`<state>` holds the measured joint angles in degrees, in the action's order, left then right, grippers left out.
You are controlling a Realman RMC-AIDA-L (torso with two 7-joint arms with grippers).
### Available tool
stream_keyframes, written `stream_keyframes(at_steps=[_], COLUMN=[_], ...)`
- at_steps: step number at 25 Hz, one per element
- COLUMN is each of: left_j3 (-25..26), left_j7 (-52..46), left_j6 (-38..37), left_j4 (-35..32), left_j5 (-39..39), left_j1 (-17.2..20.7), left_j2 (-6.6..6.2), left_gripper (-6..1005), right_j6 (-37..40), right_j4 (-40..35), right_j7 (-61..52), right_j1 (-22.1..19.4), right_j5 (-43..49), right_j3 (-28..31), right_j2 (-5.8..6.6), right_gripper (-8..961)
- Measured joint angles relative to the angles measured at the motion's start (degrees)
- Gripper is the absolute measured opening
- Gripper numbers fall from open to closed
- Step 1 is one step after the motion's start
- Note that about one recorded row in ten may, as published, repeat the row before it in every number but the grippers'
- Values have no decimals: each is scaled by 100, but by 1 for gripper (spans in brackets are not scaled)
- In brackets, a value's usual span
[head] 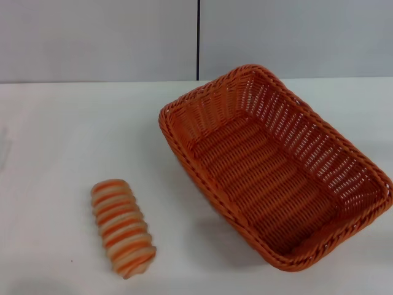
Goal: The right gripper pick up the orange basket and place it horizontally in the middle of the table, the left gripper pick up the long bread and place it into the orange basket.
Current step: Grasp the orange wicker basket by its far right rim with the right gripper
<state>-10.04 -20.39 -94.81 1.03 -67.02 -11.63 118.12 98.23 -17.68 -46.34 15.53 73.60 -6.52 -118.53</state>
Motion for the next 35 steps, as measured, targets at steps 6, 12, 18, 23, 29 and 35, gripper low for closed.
stream_keyframes(at_steps=[6,12,18,23,29,35], left_j3=[2,11,62,64,64,63], left_j7=[0,0,0,0,0,0], left_j6=[8,70,144,298,386,414], left_j4=[-15,-24,-67,-101,-104,-103], left_j5=[3,5,5,5,4,4], left_j1=[-4,-66,-171,-226,-308,-340], left_j2=[0,0,1,0,1,0], left_gripper=[783,782,782,782,782,782], right_j6=[-2,-11,-531,-985,-963,-498], right_j4=[-75,-204,-1149,-2395,-4378,-5426], right_j7=[-79,-310,-1499,-3406,-5925,-7516], right_j1=[41,35,12,26,158,520], right_j5=[6,36,726,1605,3050,4429], right_j3=[-5,-13,-17,-16,-217,-908], right_j2=[-3,-3,-5,-5,22,204], right_gripper=[612,600,589,579,567,555])
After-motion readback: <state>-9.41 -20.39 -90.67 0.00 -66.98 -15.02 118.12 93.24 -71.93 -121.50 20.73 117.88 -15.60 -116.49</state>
